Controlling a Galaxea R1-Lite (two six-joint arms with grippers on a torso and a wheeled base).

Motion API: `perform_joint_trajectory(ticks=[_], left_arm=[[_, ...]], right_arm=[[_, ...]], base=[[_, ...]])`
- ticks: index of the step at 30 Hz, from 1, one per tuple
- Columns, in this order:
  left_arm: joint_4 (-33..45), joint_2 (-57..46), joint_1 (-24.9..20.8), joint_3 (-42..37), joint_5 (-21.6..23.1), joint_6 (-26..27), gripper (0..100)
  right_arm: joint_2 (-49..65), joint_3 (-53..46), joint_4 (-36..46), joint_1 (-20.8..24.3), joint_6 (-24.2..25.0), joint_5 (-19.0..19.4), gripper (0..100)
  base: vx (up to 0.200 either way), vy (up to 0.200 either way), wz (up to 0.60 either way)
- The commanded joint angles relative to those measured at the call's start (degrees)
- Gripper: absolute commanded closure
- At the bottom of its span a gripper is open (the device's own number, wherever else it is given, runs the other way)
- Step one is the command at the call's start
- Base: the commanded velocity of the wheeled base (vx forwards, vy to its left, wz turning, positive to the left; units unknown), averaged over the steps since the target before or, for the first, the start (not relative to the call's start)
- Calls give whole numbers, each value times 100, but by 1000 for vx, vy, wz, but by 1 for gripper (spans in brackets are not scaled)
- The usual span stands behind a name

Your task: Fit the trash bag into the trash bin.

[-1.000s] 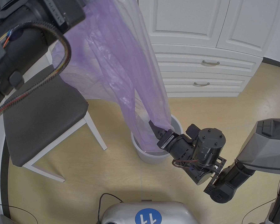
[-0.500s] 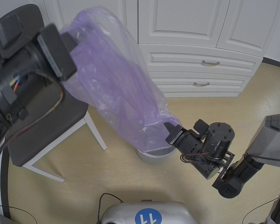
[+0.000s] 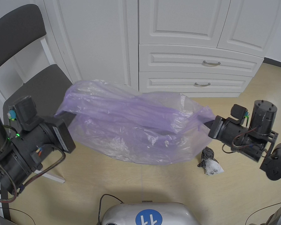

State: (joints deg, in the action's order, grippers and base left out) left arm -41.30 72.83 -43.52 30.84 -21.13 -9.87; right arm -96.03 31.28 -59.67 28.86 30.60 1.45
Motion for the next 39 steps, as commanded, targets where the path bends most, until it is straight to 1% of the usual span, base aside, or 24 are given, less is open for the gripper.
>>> perform_joint_trajectory(ticks=[1, 2, 4, 7, 9, 10, 11, 13, 17, 20, 22, 25, 26, 27, 28, 30, 32, 33, 34, 36, 39], left_arm=[[-115, 1014, 212, -377, 3, -480, 100], [-185, 1304, 485, -307, 118, -665, 100], [-185, 1419, 546, -342, 241, -674, 100], [-194, 1480, 520, -544, 372, -612, 100], [-194, 1480, 511, -553, 381, -612, 100], [-203, 1436, 467, -571, 399, -568, 100], [-203, 1410, 467, -527, 416, -568, 100], [-203, 1401, 467, -474, 416, -568, 100], [-203, 1436, 388, -535, 504, -577, 100], [-203, 1638, 142, -518, 715, -647, 100], [-212, 1814, 133, -448, 706, -639, 100], [-212, 1814, 133, -448, 706, -639, 100], [-361, 1937, 344, -368, 768, -647, 100], [-361, 1937, 344, -368, 768, -647, 100], [-370, 1981, 520, -368, 812, -630, 100], [-370, 1981, 608, -360, 847, -630, 100], [-370, 1946, 792, -298, 988, -621, 100], [-370, 1946, 792, -298, 988, -621, 100], [-370, 1928, 924, -245, 1102, -630, 100], [-370, 1919, 1030, -228, 1207, -621, 100], [-370, 1893, 1056, -228, 1286, -612, 100]], right_arm=[[1578, -96, 1195, -750, -783, 620, 100], [2105, -96, 2091, -961, -1434, 655, 100], [2439, -131, 2443, -1005, -1724, 699, 100], [2791, -237, 2742, -1013, -1988, 962, 100], [2809, -245, 2750, -1022, -2005, 980, 100], [2914, -377, 2838, -1084, -2304, 1050, 100], [2896, -465, 2838, -1119, -2497, 1041, 100], [2853, -562, 2838, -1172, -2717, 1024, 100], [2712, -667, 2917, -1224, -2981, 962, 100], [2624, -623, 3234, -1286, -3174, 778, 100], [2580, -588, 3489, -1374, -3332, 672, 100], [2580, -588, 3489, -1374, -3332, 672, 100], [2545, -570, 3709, -1681, -3684, 655, 100], [2545, -570, 3709, -1681, -3684, 655, 100], [2492, -570, 3726, -1787, -3772, 655, 100], [2457, -579, 3735, -1813, -3807, 655, 100], [2343, -588, 3735, -1901, -3921, 655, 100], [2343, -588, 3735, -1901, -3921, 655, 100], [2281, -606, 3735, -1998, -4035, 655, 100], [2229, -614, 3735, -2103, -4123, 655, 100], [2176, -614, 3735, -2165, -4185, 655, 100]], base=[[0, 0, 0], [0, 0, 0], [0, 0, 0], [0, 0, 0], [0, 0, 0], [0, 0, 0], [0, 0, 0], [0, 0, 0], [0, 0, 0], [0, 0, 0], [0, 0, 0], [0, 0, 0], [0, 0, 0], [0, 0, 0], [0, 0, 0], [0, 0, 0], [0, 0, 0], [0, 0, 0], [0, 0, 0], [0, 0, 0], [0, 0, 0]])
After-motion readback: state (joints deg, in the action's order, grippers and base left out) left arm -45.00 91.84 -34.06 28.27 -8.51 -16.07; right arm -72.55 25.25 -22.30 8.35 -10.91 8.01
